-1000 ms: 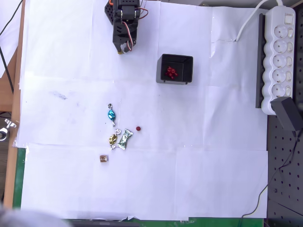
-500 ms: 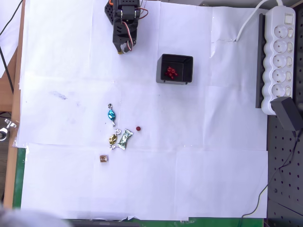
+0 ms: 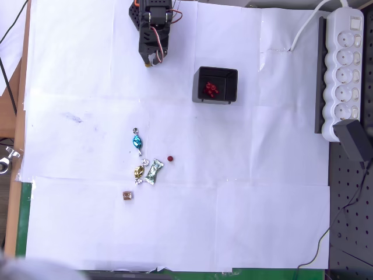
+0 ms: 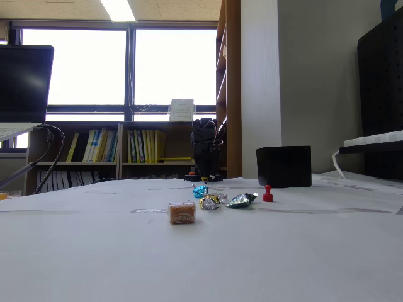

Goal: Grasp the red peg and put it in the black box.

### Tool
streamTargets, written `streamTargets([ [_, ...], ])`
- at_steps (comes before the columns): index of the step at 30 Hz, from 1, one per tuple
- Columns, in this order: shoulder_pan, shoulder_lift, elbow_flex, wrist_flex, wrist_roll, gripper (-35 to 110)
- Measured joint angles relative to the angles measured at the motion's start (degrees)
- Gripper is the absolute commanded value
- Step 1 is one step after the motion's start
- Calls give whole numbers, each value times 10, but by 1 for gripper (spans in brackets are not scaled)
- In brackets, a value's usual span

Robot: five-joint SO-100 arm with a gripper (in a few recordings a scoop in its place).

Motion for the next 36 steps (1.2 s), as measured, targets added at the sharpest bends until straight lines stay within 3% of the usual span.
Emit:
streamTargets([
  [4, -11, 9, 0, -55, -4, 0],
  [13, 11, 145, 17, -372, 4, 0],
  [16, 29, 206, 11, -521, 22, 0],
  [21, 76, 333, -1, -861, 31, 0],
  [23, 96, 349, 0, -932, 30, 0],
  [30, 147, 402, 7, -953, 26, 0],
  [33, 148, 425, 53, -867, 31, 0],
  [36, 134, 448, 132, -718, 45, 0],
])
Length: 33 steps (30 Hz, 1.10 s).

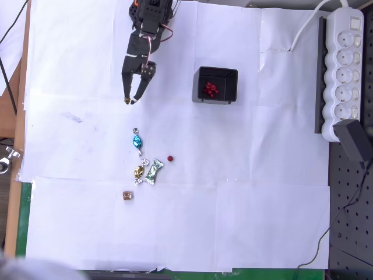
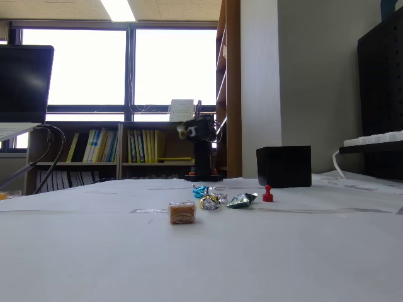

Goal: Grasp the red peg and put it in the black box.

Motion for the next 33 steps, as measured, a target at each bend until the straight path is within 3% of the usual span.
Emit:
streamTargets([
  [9, -56, 98, 235, 222, 27, 0],
  [15, -74, 175, 322, 232, 9, 0],
  [25, -97, 260, 311, -25, -53, 0],
  [33, -100, 309, 132, -298, -98, 0],
])
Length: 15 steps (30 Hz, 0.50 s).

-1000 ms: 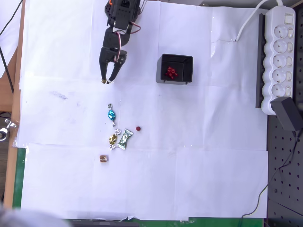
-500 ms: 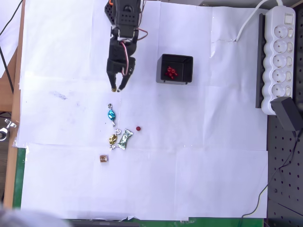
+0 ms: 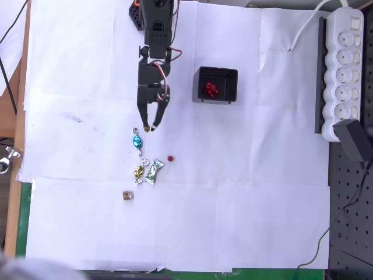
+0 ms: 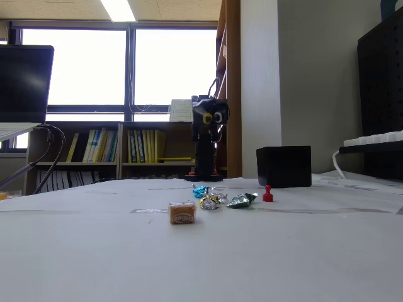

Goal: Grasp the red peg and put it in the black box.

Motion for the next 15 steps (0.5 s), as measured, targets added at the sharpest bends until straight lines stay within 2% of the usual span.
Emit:
streamTargets([
  [9, -34, 111, -40, -153, -12, 0],
  [15, -64, 218, -32, -181, 1, 0],
])
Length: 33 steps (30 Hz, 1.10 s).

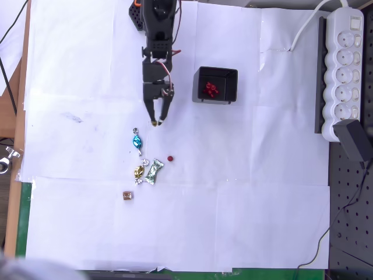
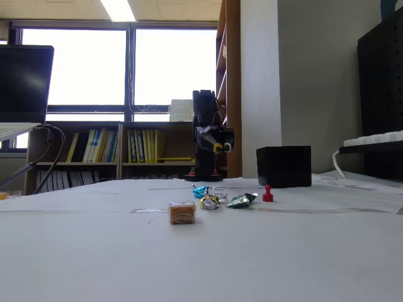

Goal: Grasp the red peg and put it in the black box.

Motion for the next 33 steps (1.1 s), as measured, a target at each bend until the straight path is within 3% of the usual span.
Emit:
streamTargets([
  [14, -8, 218, 129, -58, 43, 4],
  [26, -20, 345, 214, -147, 53, 39],
  [33, -21, 442, 250, -275, 38, 47],
])
